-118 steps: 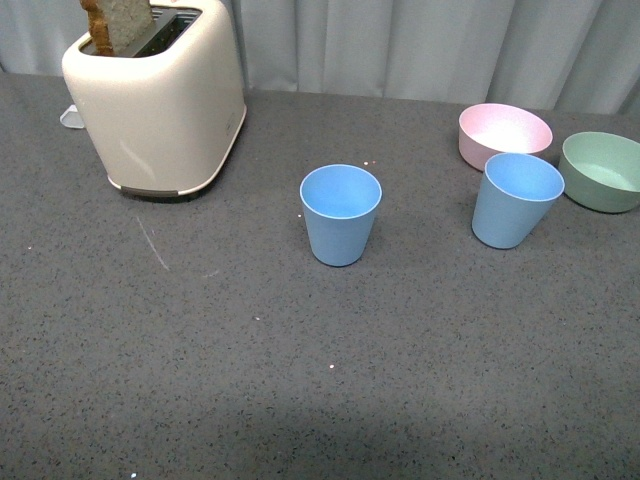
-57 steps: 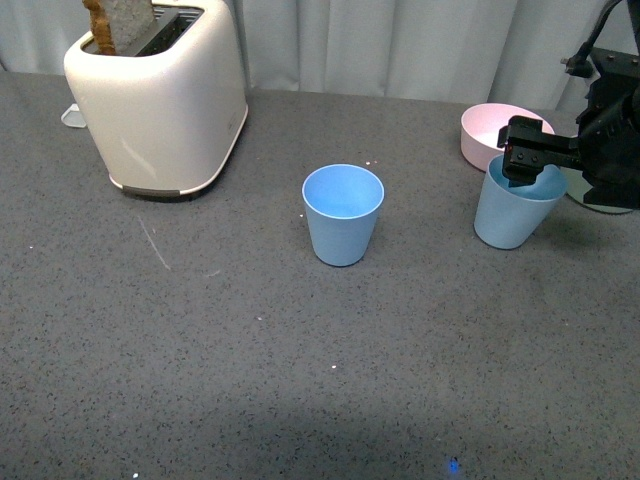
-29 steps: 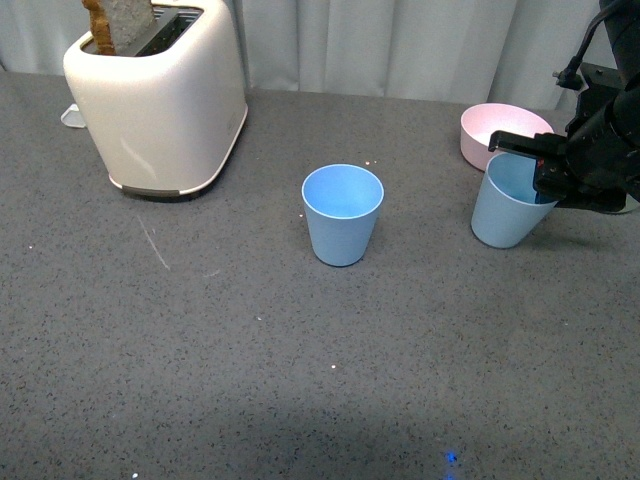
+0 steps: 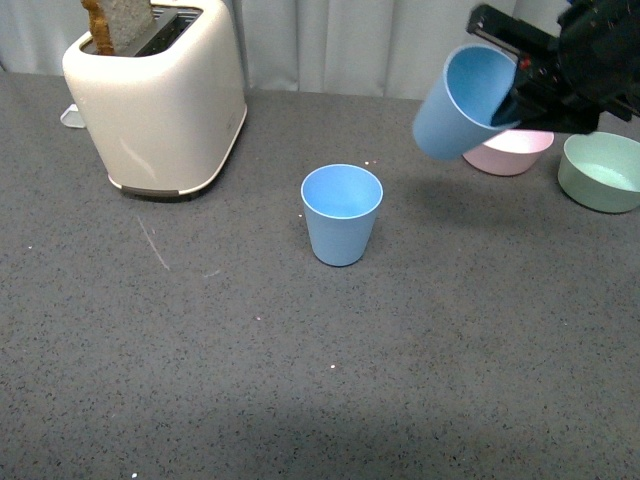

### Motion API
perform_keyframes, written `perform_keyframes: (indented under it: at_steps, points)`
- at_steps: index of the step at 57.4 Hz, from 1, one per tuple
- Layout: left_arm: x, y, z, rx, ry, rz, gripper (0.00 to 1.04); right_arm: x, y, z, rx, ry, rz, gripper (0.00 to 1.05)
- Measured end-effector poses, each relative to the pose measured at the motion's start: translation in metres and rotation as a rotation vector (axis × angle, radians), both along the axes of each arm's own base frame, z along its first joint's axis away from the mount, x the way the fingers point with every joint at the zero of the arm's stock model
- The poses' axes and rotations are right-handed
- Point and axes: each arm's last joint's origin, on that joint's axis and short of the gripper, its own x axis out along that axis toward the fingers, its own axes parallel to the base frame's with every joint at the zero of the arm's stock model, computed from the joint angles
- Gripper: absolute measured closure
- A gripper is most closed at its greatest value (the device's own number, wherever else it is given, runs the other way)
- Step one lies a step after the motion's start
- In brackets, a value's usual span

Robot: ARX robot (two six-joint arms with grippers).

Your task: Stack blue cups with both arms

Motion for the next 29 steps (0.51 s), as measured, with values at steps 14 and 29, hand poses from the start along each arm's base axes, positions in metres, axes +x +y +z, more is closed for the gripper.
perform_keyframes:
  at_steps: [14, 29]
  points:
    - [0.0, 0.0, 0.0, 0.0, 0.0, 0.0, 0.07, -0.018, 0.06, 0.015, 0.013, -0.023, 0.159, 1.04]
    - [0.0, 0.0, 0.0, 0.0, 0.0, 0.0, 0.07, -0.023, 0.077, 0.002, -0.018, 0.016, 0.187, 1.04]
